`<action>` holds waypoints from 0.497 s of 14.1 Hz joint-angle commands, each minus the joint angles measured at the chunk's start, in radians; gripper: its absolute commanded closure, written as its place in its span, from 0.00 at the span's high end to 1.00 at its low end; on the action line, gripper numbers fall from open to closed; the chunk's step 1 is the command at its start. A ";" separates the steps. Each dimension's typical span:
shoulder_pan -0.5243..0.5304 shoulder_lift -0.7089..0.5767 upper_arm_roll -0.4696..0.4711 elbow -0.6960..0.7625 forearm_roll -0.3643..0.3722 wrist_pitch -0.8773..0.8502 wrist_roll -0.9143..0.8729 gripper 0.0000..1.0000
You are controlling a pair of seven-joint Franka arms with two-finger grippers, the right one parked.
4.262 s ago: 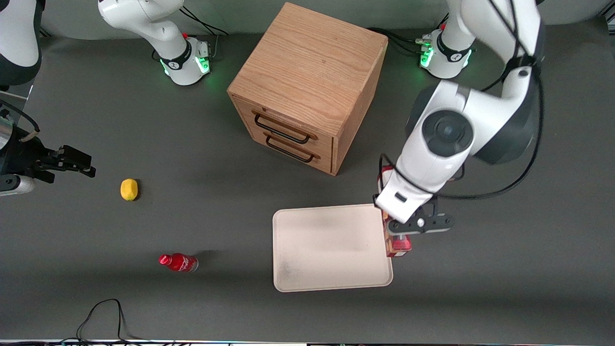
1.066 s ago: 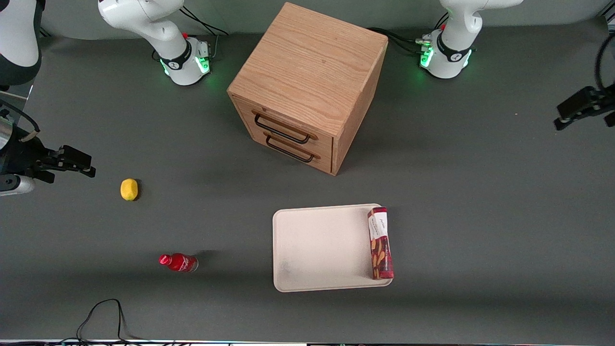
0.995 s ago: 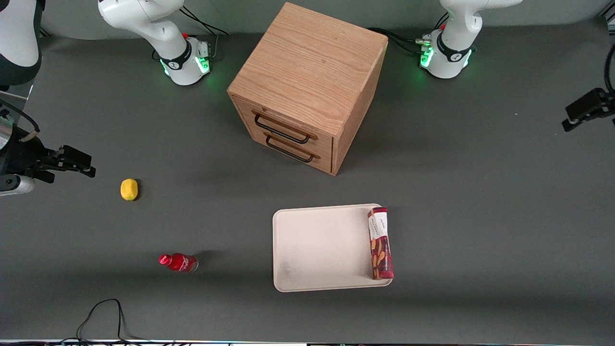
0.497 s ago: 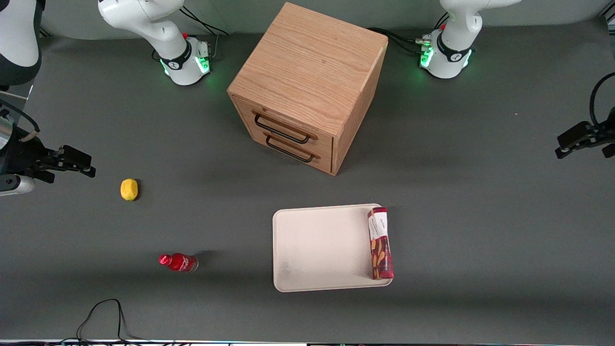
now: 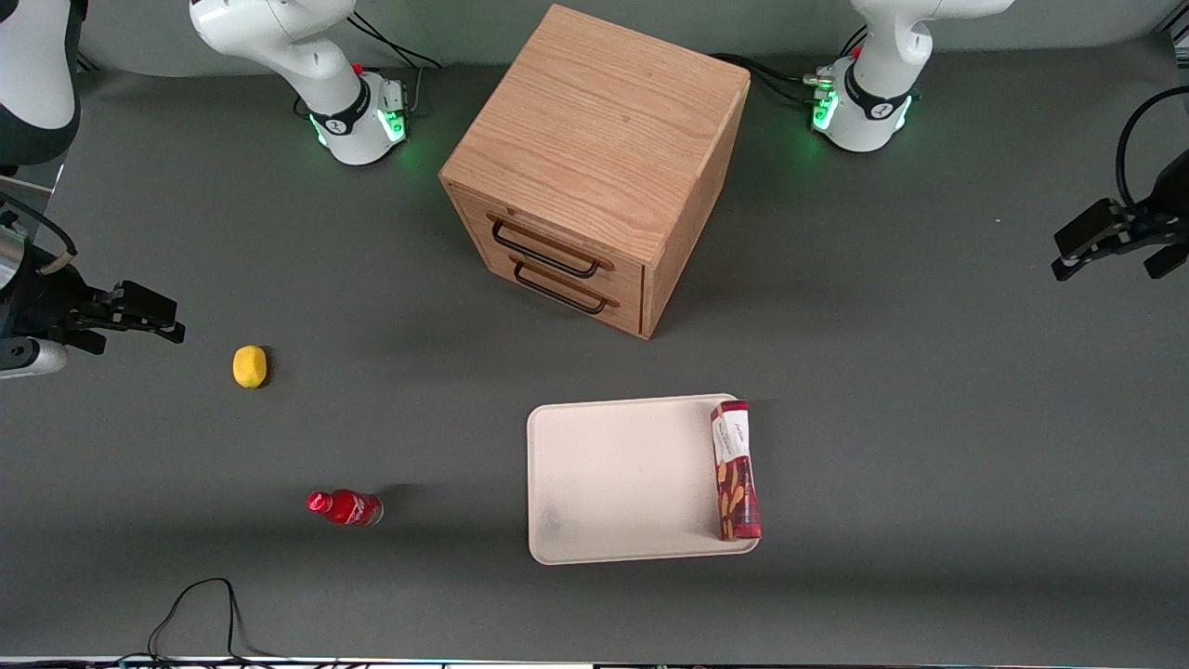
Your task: Place red cookie box on tray
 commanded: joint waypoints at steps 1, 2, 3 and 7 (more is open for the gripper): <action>-0.015 0.002 0.011 0.020 -0.002 -0.023 -0.052 1.00; -0.006 0.002 -0.013 0.022 -0.005 -0.026 -0.078 1.00; 0.023 0.003 -0.048 0.026 -0.002 -0.031 -0.078 1.00; 0.008 0.003 -0.029 0.039 -0.002 -0.078 -0.061 1.00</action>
